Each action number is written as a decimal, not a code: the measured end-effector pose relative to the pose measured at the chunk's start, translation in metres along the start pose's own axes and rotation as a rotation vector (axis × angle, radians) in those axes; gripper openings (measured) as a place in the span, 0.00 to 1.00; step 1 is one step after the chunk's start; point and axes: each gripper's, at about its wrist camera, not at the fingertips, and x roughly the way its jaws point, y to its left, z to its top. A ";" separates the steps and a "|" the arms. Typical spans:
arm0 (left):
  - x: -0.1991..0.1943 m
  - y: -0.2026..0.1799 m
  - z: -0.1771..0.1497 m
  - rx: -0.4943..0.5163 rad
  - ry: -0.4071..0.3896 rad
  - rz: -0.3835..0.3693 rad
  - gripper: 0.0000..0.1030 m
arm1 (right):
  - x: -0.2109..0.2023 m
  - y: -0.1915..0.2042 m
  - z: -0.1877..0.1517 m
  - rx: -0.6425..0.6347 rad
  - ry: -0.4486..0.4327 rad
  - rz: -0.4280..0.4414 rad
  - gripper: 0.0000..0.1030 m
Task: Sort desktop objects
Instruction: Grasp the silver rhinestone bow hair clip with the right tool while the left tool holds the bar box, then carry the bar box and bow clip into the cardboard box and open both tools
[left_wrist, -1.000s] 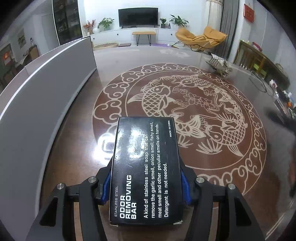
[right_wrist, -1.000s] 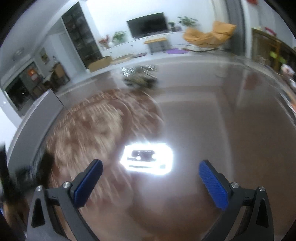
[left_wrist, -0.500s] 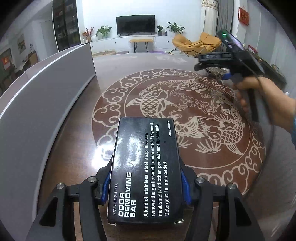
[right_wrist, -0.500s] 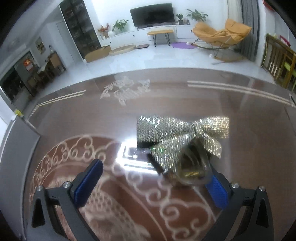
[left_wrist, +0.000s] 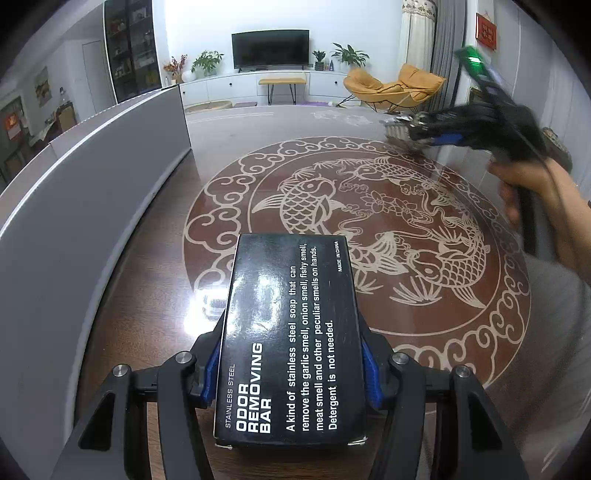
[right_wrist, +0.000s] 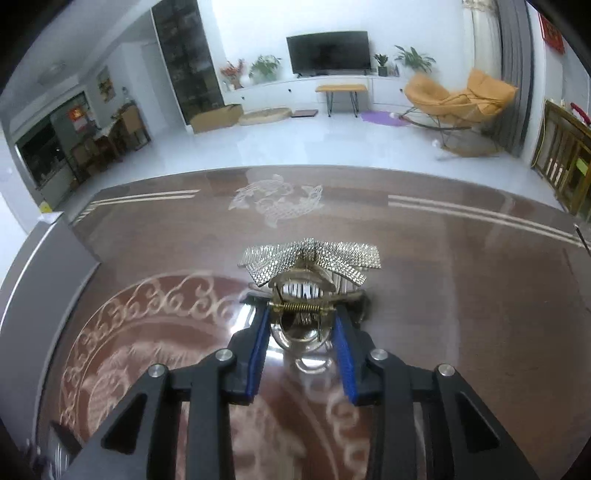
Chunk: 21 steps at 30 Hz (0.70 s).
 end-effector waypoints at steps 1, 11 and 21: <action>0.000 0.000 0.000 0.000 0.000 0.000 0.56 | -0.010 0.000 -0.009 0.000 -0.007 0.015 0.33; 0.000 0.000 0.000 0.002 0.000 0.001 0.56 | -0.108 -0.016 -0.120 0.002 -0.020 0.040 0.33; -0.001 0.000 0.000 0.003 0.000 0.001 0.56 | -0.181 -0.055 -0.197 0.163 -0.068 0.141 0.34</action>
